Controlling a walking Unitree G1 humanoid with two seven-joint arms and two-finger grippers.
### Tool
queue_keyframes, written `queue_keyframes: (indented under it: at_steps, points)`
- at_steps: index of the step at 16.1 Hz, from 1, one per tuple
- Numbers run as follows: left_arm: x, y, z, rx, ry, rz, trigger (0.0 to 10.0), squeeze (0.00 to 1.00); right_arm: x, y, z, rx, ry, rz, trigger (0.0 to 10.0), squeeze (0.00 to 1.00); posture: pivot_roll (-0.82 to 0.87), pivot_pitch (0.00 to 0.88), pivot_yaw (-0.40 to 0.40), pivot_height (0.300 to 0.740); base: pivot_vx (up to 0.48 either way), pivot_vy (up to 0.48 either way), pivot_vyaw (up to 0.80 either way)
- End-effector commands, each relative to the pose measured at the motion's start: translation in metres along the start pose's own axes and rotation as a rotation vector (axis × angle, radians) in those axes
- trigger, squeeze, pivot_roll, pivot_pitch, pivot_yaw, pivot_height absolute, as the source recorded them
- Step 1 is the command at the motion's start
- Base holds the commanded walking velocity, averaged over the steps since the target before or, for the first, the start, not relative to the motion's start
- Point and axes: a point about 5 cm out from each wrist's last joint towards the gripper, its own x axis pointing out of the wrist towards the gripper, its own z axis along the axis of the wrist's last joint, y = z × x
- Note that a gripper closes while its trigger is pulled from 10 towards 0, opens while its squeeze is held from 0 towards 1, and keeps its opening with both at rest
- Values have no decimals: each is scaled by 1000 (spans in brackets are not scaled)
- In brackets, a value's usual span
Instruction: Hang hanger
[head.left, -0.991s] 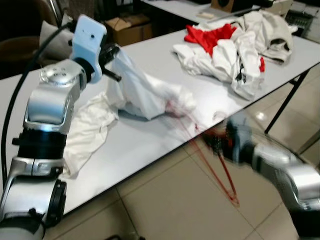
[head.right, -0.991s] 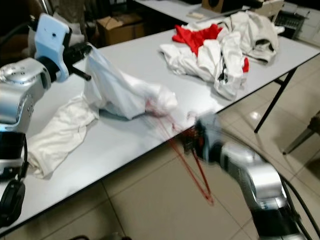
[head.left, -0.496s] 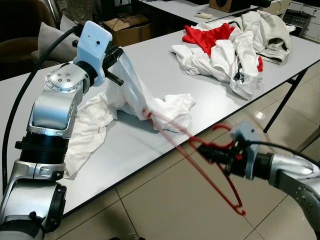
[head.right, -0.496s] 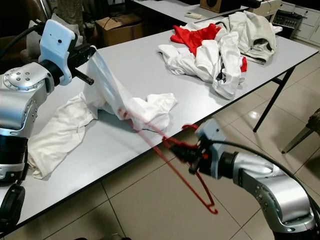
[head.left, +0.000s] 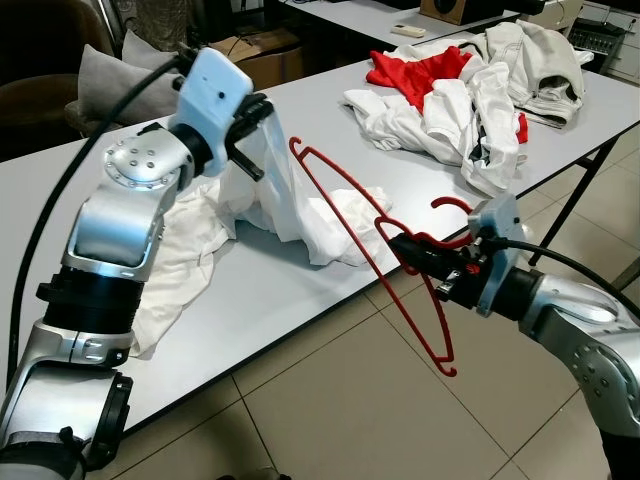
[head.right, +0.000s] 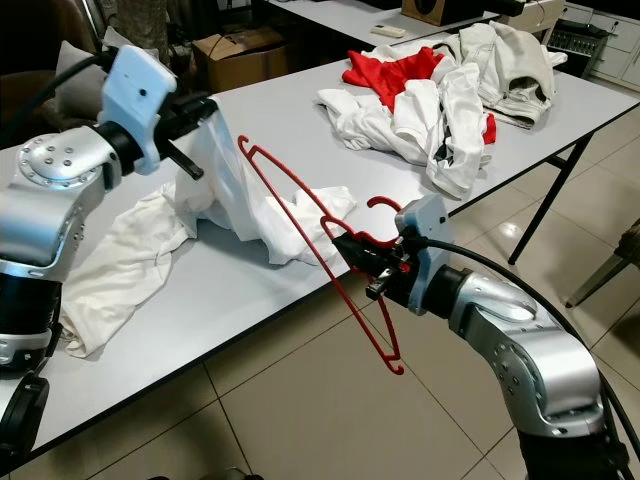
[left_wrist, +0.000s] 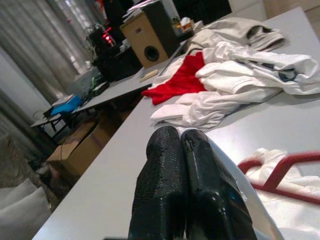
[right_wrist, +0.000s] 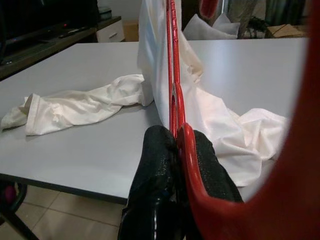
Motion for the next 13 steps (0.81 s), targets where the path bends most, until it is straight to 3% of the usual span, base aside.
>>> queue_keyframes:
  at_steps: [1,9,13]
  points:
    - [0,-6,2,13,-5,-22,0,0,4,1,3,-16,-9,18,10000,0,-179,0,73,740,0,0,0]
    - [6,-21,-3,28,38,-22,0,0,18,7,3,-15,0,100,10000,0,-166,0,59,740,0,0,0]
    - [8,-14,-13,23,75,63,0,0,18,9,2,-20,1,103,10000,0,-168,0,58,740,0,0,0]
